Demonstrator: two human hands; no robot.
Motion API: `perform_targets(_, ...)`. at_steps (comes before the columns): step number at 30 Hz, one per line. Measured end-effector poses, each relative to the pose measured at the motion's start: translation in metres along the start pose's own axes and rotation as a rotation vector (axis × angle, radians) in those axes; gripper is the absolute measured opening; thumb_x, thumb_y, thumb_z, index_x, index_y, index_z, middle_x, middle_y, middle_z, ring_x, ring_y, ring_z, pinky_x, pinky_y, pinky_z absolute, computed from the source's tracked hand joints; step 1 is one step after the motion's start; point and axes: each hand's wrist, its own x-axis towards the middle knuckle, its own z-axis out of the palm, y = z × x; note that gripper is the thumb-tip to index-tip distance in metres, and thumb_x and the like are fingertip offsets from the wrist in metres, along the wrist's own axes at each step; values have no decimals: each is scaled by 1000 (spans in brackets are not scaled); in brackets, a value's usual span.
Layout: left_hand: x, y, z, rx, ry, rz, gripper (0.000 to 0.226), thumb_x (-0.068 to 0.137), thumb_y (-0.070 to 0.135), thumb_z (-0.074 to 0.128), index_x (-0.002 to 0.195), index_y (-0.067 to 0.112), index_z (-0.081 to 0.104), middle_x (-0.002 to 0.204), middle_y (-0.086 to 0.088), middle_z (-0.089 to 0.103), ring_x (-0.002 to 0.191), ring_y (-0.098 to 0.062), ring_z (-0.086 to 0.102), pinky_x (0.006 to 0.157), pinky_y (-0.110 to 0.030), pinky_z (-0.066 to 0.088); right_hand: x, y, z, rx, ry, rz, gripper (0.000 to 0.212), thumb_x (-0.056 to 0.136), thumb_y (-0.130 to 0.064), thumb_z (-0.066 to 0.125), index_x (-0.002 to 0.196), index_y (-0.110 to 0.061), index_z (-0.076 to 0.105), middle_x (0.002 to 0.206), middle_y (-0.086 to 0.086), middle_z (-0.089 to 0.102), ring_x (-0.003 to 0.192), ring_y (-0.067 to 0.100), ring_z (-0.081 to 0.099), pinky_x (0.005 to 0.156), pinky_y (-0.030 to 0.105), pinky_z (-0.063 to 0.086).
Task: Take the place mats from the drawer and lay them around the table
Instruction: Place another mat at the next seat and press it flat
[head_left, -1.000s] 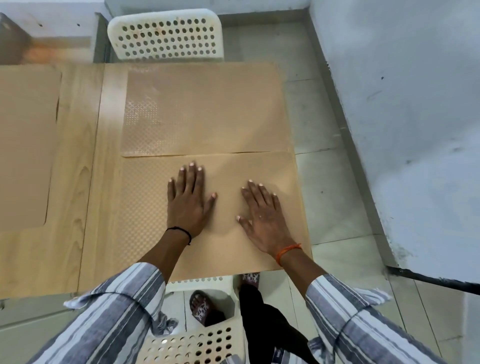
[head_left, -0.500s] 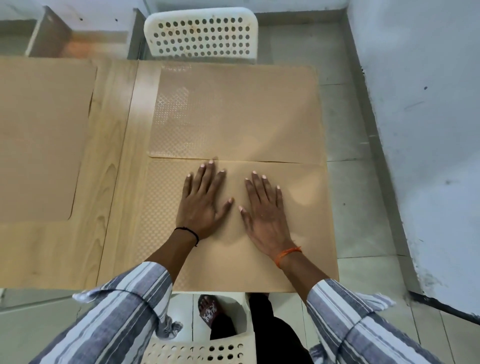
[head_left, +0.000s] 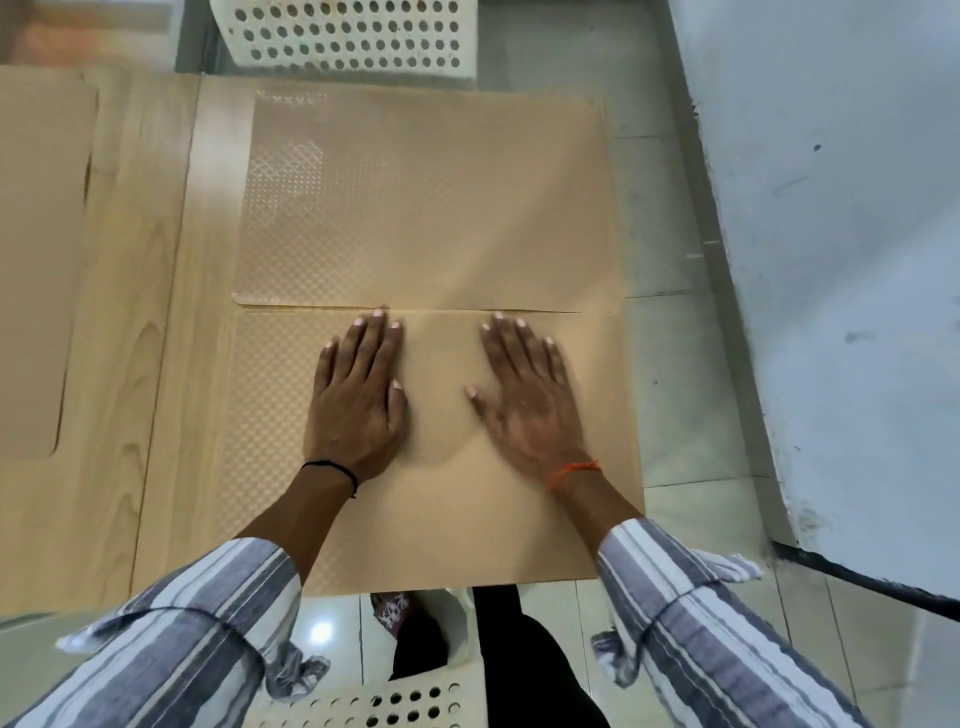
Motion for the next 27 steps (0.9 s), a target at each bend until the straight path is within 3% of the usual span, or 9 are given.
perform_targets(6,-1,0,1,-10,12,2,66,93,31,31,156,22,15,164,2,11,151,-14,5,122,-42,8,-39,77,-14,4,23,350,74,97,-57,26,158,-19,9,166,-1,7,153,19,6,123,48,8)
perform_targets(10,0,-1,2,-11,17,7,65,93,32,30,155,22,15,164,2,10,151,-14,4,122,-42,6,-43,75,-17,-56,50,502,79,98,-60,18,157,-8,9,166,8,5,153,26,1,122,54,6)
perform_targets(14,-1,0,3,1,19,5,65,93,31,30,155,22,14,164,1,10,151,-15,4,122,-42,6,-49,-4,-16,23,135,396,77,99,-53,33,156,-5,11,165,13,4,153,29,2,122,52,7)
perform_targets(19,0,-1,4,7,17,16,67,92,30,32,156,21,14,164,1,10,151,-17,6,121,-44,8,-92,-105,14,76,-65,46,74,101,-51,32,157,-8,8,166,10,-3,153,24,-5,122,52,11)
perform_targets(27,-2,-1,4,-1,2,15,65,94,29,33,156,22,12,164,2,8,151,-16,4,122,-44,6,-152,1,5,-22,-27,352,78,97,-55,34,158,-13,10,166,3,4,153,22,2,121,50,13)
